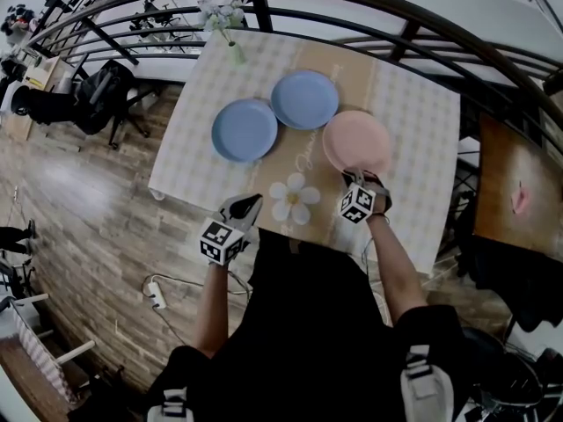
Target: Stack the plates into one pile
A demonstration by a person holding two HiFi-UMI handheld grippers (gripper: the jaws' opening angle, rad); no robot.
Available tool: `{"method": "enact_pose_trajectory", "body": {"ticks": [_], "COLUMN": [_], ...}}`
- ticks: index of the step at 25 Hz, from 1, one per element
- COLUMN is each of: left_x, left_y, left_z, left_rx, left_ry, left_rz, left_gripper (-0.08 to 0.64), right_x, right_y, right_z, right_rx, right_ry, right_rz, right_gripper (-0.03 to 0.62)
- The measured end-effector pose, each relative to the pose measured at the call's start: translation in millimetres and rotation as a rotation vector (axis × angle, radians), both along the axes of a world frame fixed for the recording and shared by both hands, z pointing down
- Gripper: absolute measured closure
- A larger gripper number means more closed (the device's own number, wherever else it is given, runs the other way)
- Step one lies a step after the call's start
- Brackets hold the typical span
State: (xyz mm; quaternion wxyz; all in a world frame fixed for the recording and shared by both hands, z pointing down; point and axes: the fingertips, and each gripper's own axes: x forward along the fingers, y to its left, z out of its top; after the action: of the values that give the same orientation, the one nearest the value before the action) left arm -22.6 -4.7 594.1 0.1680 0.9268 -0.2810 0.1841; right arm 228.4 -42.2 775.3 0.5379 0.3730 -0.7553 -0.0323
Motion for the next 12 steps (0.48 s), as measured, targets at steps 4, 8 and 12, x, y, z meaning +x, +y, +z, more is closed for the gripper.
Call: {"method": "enact_pose_trajectory", "body": {"ticks": [4, 8, 12], "left_x": [4.1, 5.7, 4.7], "left_y": [-5.1, -10.2, -15.7], "left_z": [0.5, -1.3, -0.9], "left_rx": [0.000, 0.001, 0.001], "left_ry": [-0.001, 0.004, 0.002], "left_rz": [0.014, 0.022, 0.032], "left_gripper": [0.557, 0.557, 0.557], "right_x": [4.7, 7.7, 14.2], "right_y": [-4.8, -11.3, -22.1], "right_z": [-5.0, -10.3, -16.8], "right_rx": [0.008, 0.019, 0.028], "right_ry": [0.005, 0.016, 0.035], "right_rz": [0.012, 0.013, 0.005], "right_gripper": [0.575, 0.575, 0.574]}}
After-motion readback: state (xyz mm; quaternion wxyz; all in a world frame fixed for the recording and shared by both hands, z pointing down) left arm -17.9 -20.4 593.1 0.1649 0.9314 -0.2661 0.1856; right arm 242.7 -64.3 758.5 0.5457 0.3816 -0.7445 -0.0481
